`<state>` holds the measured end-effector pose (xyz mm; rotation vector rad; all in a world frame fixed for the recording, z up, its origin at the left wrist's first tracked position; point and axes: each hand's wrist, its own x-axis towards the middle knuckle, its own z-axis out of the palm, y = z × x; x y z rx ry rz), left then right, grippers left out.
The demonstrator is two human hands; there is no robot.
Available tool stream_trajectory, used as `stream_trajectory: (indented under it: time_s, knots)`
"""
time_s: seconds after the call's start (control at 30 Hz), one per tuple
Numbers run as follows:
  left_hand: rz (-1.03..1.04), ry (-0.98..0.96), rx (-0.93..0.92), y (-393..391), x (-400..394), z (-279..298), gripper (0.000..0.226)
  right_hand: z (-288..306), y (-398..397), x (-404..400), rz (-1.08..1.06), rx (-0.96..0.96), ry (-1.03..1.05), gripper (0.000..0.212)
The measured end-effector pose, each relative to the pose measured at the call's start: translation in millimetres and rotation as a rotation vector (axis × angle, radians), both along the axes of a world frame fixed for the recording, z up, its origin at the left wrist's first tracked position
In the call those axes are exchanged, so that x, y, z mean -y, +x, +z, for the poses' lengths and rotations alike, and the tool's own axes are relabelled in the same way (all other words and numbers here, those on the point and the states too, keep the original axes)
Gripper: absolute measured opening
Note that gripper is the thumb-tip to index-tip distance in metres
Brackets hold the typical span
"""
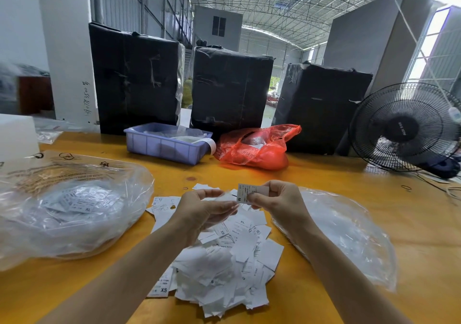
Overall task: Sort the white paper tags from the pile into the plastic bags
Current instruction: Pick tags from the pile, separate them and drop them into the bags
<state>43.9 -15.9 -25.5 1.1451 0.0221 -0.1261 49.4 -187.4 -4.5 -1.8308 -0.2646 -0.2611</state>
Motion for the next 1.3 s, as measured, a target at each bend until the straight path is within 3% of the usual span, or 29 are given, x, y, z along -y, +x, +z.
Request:
stream_trajectory:
  time_s: [0.73,0.9,1.1,1.3]
  knots:
    - [0.002,0.033,-0.007,-2.3,1.2,1.3,0.068,-2.5,-0.1,-1.6,-0.016,0.036,-0.028,0.007]
    - [0.020,0.018,-0.021,-0.7,2.1,0.1,0.044,-3.7,-1.1,-3.0,0.043,-0.003,-0.081,0.007]
    - [0.006,0.121,0.018,-2.5,4.7,-0.8,0.030,-2.1,-1.5,-0.5,0.179,-0.136,-0.136,0.004]
    - [0.008,0.223,0.055,-2.5,7.1,-4.8,0.015,-4.4,-1.4,-1.6,0.236,-0.183,-0.406,0.015]
